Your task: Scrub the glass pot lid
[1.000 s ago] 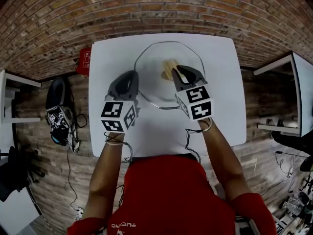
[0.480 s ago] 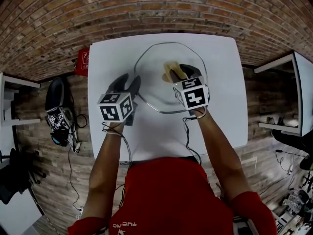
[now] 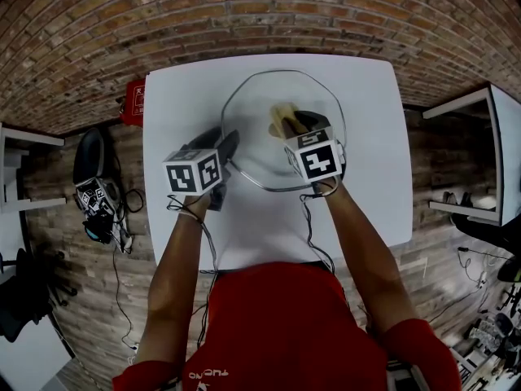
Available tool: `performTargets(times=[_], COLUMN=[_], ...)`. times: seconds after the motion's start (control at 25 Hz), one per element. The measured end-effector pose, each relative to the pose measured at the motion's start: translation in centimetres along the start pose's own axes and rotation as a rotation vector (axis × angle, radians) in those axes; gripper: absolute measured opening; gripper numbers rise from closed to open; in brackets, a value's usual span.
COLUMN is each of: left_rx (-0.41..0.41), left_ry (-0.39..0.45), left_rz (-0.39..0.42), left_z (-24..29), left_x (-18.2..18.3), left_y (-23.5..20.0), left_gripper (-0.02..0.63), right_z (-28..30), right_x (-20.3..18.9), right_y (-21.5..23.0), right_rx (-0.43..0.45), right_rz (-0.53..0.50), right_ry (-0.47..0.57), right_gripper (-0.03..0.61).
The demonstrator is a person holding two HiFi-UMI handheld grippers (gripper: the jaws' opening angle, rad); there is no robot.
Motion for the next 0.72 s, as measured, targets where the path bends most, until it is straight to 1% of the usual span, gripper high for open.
performTargets(times=[0.08,0.16,0.32,0.4,0.52,0.6,0.72], left_rx=[0.002,0.010,0.022,0.026,0.030,0.031,0.029], left_ry=[-0.005,-0.008,-0.005,-0.005,-0.005,-0.008,-0.015], left_rz=[0.007,0.013,0.009,0.006,0.003,0.004,0.007], left_z=[0.1,0.2,0.3,0.4,0.4,0.3,0.3], left_x=[0.0,0.0,0.0,0.1,0.1,0.0,0.1], left_y=[0.1,0.1,0.2,0.3,0.3,0.3,0.2], left_gripper=[0.185,0.158,0.147,0.144,0.143,0.143,0.143], right_z=[0.1,0.3,-0.1,-0.5,0.0,1.0,2.8], right_x=[-0.1,-0.2,0.3,1.3,3.6,5.0,6.2], right_y=[0.0,-0.1,-0.2,-0.5,-1.2,-1.9,-2.9], right_rx=[-0.005,-0.004,-0.011,-0.003,0.032,0.045,0.050], right_rz=[-0.006,-0.012,-0.001,0.019,0.059,0.076,0.066], right_ry=[-0.003,-0.002,0.006,0.044,0.102,0.119,0.115], right_gripper=[0.094,0.080,0.056,0.054,0.052,0.052,0.052])
Point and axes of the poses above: the fingertips, and each gripper's own axes: z forward along the fingers, y to its right, x out of its top, the point moved 10 cm from there along -z, backward along the fingers, and after that the axes turned 10 degrees about z, right-handed, at the moved point
